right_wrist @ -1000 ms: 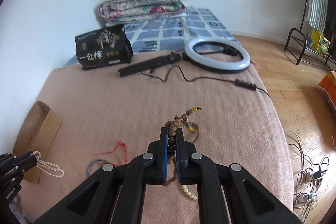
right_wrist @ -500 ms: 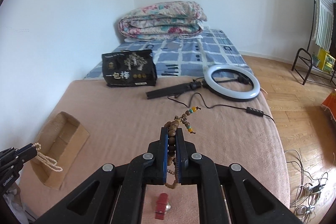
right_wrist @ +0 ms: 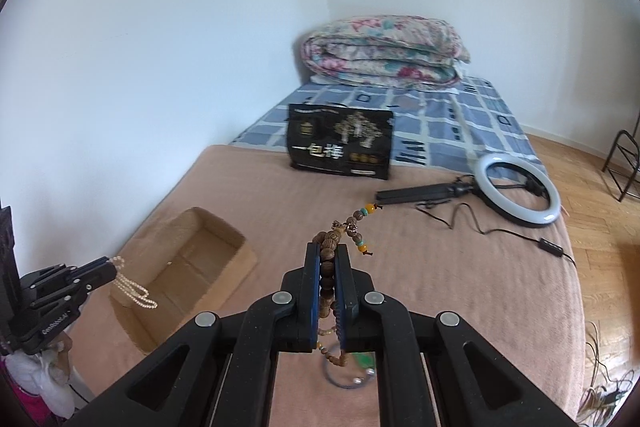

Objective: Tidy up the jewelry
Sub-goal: 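Carry the pearls in the left tool and mala in the right tool to the box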

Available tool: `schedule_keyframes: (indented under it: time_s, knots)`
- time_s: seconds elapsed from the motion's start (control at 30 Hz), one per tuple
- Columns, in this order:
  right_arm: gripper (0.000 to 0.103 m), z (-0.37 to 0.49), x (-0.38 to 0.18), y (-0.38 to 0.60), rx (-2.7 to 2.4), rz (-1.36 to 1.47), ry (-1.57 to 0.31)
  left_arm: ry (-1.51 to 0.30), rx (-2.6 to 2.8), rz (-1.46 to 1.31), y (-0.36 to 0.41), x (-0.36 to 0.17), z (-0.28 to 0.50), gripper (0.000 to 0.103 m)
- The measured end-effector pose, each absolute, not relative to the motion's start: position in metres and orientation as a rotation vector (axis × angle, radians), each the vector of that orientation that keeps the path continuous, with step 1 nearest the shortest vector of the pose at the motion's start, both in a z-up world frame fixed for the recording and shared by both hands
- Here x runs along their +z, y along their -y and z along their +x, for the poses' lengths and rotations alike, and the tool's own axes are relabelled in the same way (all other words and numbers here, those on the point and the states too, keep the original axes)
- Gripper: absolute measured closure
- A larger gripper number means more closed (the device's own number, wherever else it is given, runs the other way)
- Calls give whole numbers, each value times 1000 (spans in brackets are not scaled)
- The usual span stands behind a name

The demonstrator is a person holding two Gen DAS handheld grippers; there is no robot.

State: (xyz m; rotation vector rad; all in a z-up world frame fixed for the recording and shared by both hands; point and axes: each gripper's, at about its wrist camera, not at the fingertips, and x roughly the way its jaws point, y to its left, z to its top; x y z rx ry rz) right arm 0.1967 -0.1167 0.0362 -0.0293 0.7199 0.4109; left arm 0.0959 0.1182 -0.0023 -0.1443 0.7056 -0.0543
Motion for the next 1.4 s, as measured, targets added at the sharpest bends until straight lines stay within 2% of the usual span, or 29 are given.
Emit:
schedule_keyframes:
  time_s: [0.93,1.4]
  knots:
    - [99,216,18,-46,621,-84,-743,-828,68,-225,-206,-52,93,98]
    - [99,233,-28,-76,632,-80,-825,-900,81,-247,-212,-76,101,98]
